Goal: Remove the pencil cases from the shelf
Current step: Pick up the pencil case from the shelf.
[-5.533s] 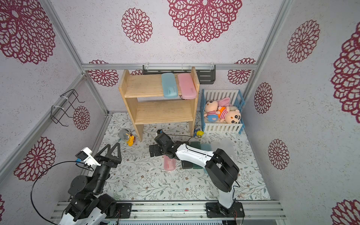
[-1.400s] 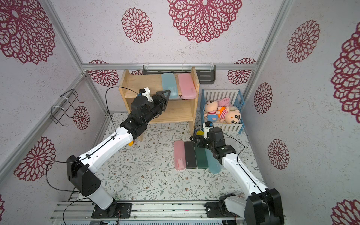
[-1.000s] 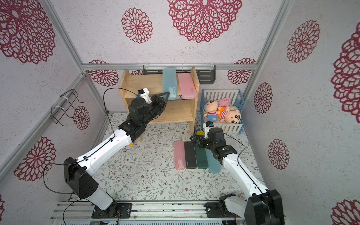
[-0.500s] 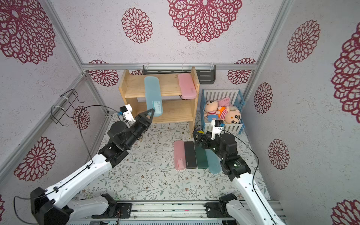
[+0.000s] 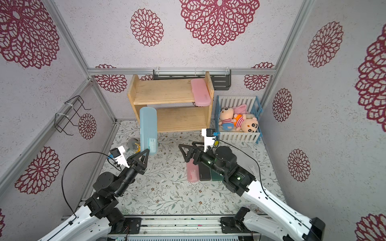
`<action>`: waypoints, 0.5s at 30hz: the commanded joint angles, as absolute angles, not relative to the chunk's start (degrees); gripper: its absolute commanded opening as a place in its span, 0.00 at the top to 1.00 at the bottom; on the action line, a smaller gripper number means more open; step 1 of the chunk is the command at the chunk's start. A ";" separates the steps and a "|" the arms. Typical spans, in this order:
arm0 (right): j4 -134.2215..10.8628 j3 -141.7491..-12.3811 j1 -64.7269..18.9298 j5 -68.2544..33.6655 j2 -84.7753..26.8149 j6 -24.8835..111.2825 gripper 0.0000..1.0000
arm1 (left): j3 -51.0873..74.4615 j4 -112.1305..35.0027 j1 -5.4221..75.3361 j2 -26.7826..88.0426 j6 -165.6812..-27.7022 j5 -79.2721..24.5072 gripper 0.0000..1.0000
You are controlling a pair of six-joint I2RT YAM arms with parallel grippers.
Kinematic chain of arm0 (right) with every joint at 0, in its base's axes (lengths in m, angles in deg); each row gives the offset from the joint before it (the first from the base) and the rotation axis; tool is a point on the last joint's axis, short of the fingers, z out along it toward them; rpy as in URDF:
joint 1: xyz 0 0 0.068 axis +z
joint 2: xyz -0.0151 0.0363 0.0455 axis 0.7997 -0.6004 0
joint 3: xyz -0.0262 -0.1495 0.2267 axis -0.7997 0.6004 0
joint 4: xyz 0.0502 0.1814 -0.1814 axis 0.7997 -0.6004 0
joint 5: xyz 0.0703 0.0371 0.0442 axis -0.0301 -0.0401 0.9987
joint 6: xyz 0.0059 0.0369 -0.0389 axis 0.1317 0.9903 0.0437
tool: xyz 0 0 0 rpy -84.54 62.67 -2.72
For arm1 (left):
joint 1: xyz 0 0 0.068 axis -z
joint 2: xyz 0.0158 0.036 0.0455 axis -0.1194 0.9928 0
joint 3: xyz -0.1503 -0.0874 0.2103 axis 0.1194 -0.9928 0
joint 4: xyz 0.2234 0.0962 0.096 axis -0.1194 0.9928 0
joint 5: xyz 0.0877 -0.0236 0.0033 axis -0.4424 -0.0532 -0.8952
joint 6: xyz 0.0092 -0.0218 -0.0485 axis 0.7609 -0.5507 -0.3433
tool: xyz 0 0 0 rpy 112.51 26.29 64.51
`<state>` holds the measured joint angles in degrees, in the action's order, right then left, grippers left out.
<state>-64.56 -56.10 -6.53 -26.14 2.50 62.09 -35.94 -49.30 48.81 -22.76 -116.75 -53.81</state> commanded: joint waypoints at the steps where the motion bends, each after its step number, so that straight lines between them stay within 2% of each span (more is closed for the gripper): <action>1: -58.81 -61.71 -1.67 -31.02 -1.86 64.17 0.01 | -38.02 -51.28 49.40 -27.51 -109.52 -52.32 1.00; 5: -59.08 -68.01 3.15 -34.23 -8.99 62.76 0.01 | -39.22 -49.93 49.40 -31.55 -106.90 -50.78 1.00; 15: -61.76 -80.72 8.26 -36.89 -22.42 62.14 0.01 | -41.76 -45.39 49.40 -38.64 -106.06 -51.40 1.00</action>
<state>-62.16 -76.78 7.28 -34.70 -21.02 62.50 -41.15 -46.44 48.88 -37.01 -107.74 -51.51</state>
